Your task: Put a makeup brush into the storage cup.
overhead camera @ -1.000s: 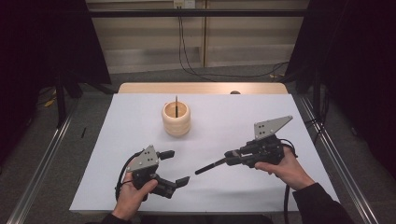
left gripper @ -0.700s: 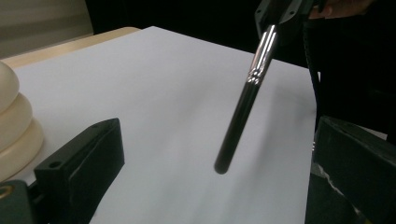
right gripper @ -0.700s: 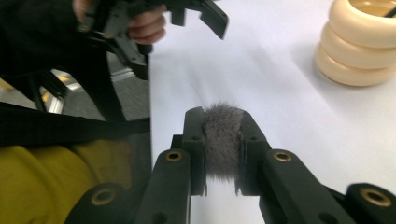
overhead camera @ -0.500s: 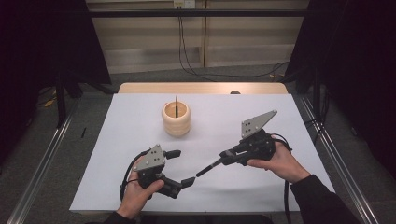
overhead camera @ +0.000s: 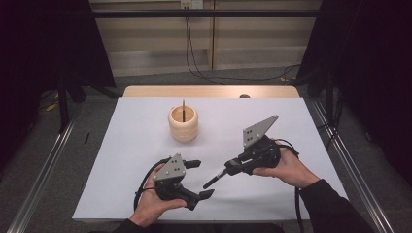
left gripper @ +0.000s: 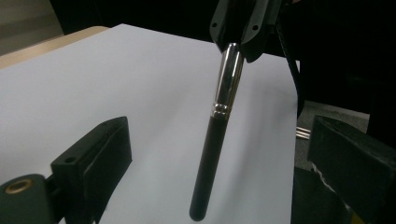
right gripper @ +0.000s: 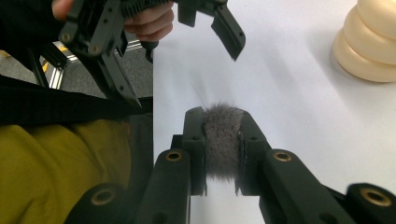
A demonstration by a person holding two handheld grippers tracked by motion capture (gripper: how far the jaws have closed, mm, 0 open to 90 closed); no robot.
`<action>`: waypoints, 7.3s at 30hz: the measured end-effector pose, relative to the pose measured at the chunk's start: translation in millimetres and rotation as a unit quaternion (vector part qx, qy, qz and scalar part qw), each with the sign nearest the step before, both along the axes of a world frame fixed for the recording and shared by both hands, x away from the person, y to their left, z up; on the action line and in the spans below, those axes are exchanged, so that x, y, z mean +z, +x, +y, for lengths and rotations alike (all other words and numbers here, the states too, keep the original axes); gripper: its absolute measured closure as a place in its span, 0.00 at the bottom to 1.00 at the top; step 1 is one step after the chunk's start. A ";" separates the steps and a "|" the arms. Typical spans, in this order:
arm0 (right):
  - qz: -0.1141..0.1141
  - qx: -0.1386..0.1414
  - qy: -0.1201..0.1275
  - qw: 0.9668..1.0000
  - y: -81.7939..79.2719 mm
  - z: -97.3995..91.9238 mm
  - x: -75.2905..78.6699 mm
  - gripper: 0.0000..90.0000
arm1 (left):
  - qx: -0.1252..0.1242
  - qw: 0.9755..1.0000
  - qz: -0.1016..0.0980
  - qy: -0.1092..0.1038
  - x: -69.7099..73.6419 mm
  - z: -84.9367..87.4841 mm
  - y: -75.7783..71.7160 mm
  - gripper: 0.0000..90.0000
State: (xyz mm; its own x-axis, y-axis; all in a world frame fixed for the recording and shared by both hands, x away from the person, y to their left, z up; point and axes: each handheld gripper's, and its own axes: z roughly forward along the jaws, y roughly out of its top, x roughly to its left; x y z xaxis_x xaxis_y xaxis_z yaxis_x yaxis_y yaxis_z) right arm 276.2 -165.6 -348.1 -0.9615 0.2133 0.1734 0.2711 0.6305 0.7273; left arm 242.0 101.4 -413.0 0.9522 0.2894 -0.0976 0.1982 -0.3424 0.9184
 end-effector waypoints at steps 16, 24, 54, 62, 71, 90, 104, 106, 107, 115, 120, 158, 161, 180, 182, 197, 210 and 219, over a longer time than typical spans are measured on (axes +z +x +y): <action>0.005 0.008 0.009 1.000 -1.8 5.6 -6.0 0.87 | -0.016 0.999 0.003 0.038 1.4 -19.0 5.2 0.49; 0.007 0.014 0.009 1.000 -2.3 8.7 -9.1 0.87 | -0.027 0.999 0.006 0.032 3.8 -24.7 7.1 0.69; 0.005 -0.005 0.069 0.998 -5.5 5.1 -13.4 0.75 | -0.033 0.999 0.021 0.024 5.2 -28.4 6.6 0.87; -0.006 -0.053 0.093 0.994 -7.1 -2.4 -19.6 0.49 | -0.017 0.999 0.036 0.007 6.1 -23.5 9.2 0.87; -0.035 -0.096 0.122 0.987 -11.6 -2.3 -21.9 0.25 | -0.008 0.999 0.036 0.008 8.1 -19.0 9.1 0.87; -0.063 -0.152 0.160 0.973 -17.7 -10.9 -32.3 0.02 | 0.002 0.999 0.039 -0.002 9.1 -13.0 11.5 0.87; -0.097 -0.220 0.155 0.958 -27.4 -29.8 -41.0 0.01 | 0.026 0.999 0.039 -0.012 12.5 0.8 14.7 0.87; -0.100 -0.231 0.159 0.955 -28.3 -32.4 -42.9 0.01 | 0.031 0.999 0.038 -0.017 14.0 3.4 14.5 0.87; -0.103 -0.236 0.158 0.953 -28.4 -33.4 -43.5 0.01 | 0.034 0.999 0.034 -0.013 15.1 5.6 14.9 0.87; -0.125 -0.286 0.175 0.934 -34.9 -45.7 -52.2 0.01 | 0.048 0.998 0.030 -0.018 17.9 15.8 18.2 0.87; -0.131 -0.299 0.168 0.930 -37.6 -54.2 -55.9 0.01 | 0.056 0.998 0.030 -0.025 19.0 21.4 20.0 0.87; -0.177 -0.420 0.143 0.878 -76.8 -104.0 -86.2 0.01 | 0.129 0.990 -0.012 -0.058 51.8 64.6 39.6 0.87; -0.178 -0.423 0.143 0.877 -77.9 -105.2 -90.3 0.01 | 0.140 0.988 -0.015 -0.057 53.9 66.5 42.6 0.87; -0.175 -0.422 0.146 0.878 -75.8 -106.6 -95.3 0.01 | 0.168 0.982 -0.036 -0.073 70.6 63.9 72.1 0.87; -0.178 -0.421 0.145 0.878 -76.4 -106.8 -95.3 0.01 | 0.173 0.981 -0.038 -0.073 73.2 63.6 75.8 0.87; -0.177 -0.419 0.147 0.878 -76.8 -107.4 -96.0 0.01 | 0.193 0.977 -0.039 -0.083 82.5 57.1 111.2 0.87; -0.179 -0.418 0.152 0.878 -77.6 -107.3 -96.2 0.00 | 0.207 0.974 -0.034 -0.084 81.1 50.4 128.7 0.87; -0.177 -0.415 0.154 0.879 -78.1 -107.4 -96.6 0.00 | 0.217 0.972 -0.033 -0.077 80.9 43.6 145.2 0.87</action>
State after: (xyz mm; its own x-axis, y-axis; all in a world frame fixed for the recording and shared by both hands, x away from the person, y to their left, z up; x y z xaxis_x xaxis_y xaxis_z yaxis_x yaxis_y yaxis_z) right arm 198.0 -273.1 -444.7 -0.5022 0.8621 0.0674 0.2670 0.0805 0.9603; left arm 387.2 145.0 -332.0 0.7488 0.6528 -0.1144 0.2322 -0.0966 0.9679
